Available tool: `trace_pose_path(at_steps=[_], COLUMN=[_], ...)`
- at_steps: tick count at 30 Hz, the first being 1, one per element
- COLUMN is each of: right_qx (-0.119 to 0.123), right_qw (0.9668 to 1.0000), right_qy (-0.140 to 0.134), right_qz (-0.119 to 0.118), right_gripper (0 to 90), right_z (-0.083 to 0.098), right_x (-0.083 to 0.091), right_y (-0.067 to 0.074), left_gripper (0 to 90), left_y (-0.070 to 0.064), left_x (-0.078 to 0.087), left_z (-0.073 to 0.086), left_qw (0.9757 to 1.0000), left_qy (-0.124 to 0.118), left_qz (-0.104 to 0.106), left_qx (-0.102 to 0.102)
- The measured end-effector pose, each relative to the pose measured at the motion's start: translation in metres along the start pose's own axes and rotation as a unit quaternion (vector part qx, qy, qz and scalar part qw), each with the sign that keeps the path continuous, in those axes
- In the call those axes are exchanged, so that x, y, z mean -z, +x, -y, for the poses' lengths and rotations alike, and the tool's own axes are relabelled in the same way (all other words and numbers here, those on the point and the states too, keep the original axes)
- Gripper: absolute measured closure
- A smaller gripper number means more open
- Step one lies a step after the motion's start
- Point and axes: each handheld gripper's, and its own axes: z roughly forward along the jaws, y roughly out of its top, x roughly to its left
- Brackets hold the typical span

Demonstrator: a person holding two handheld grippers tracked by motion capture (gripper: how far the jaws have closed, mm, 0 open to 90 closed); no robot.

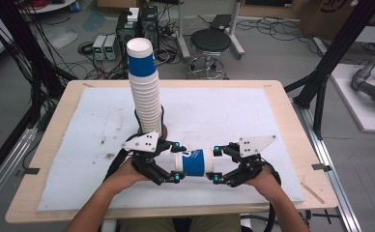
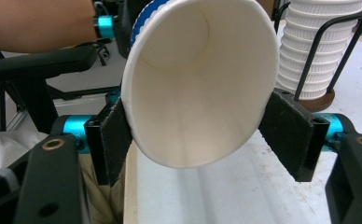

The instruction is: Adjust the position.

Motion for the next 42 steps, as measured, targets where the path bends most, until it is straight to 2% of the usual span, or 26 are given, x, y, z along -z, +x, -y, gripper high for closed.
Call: trace_pose_path(at_steps=[4, 6, 10, 17, 18, 19, 21, 26, 32, 37, 39, 42], right_qx=[0.006, 0.015, 0.021, 0.049, 0.055, 0.055, 0.061, 0.082, 0.102, 0.108, 0.11, 0.111], right_qw=[0.9999, 0.9994, 0.9987, 0.9943, 0.9923, 0.9923, 0.9901, 0.981, 0.9721, 0.9679, 0.9648, 0.963], right_qy=[0.011, 0.03, 0.045, 0.091, 0.107, 0.107, 0.121, 0.171, 0.208, 0.224, 0.237, 0.243], right_qz=[0.006, 0.01, 0.013, 0.025, 0.03, 0.03, 0.036, 0.04, 0.035, 0.034, 0.034, 0.034], right_gripper=[28.5, 28.5, 28.4, 28.3, 28.3, 28.3, 28.3, 28.3, 28.2, 28.1, 28.0, 28.0], right_z=[-0.002, -0.005, -0.01, -0.026, -0.031, -0.031, -0.035, -0.047, -0.06, -0.065, -0.066, -0.067], right_x=[0.001, 0.002, 0.002, -0.001, -0.002, -0.002, -0.003, -0.009, -0.02, -0.026, -0.028, -0.029], right_y=[0.0, 0.0, 0.001, 0.0, 0.0, 0.0, 0.0, 0.001, 0.004, 0.005, 0.005, 0.006], left_gripper=[15.9, 15.9, 15.9, 16.0, 16.0, 16.0, 16.0, 16.1, 16.5, 16.7, 17.0, 17.4], left_y=[-0.003, -0.004, -0.004, -0.004, -0.004, -0.004, -0.004, -0.003, -0.001, -0.001, 0.0, 0.0], left_x=[0.001, 0.004, 0.008, 0.01, 0.009, 0.009, 0.006, -0.002, -0.012, -0.02, -0.023, -0.027], left_z=[-0.004, -0.007, -0.014, -0.028, -0.029, -0.03, -0.032, -0.037, -0.042, -0.041, -0.04, -0.039], left_qw=[0.9997, 0.9994, 0.9985, 0.9945, 0.9938, 0.9934, 0.9916, 0.9872, 0.9816, 0.9779, 0.9755, 0.9724], left_qy=[0.02, 0.027, 0.047, 0.094, 0.1, 0.105, 0.121, 0.152, 0.186, 0.205, 0.216, 0.23], left_qz=[-0.013, -0.019, -0.026, -0.042, -0.043, -0.042, -0.041, -0.04, -0.034, -0.032, -0.033, -0.03], left_qx=[-0.001, -0.006, -0.011, -0.019, -0.02, -0.019, -0.019, -0.023, -0.027, -0.025, -0.024, -0.023])
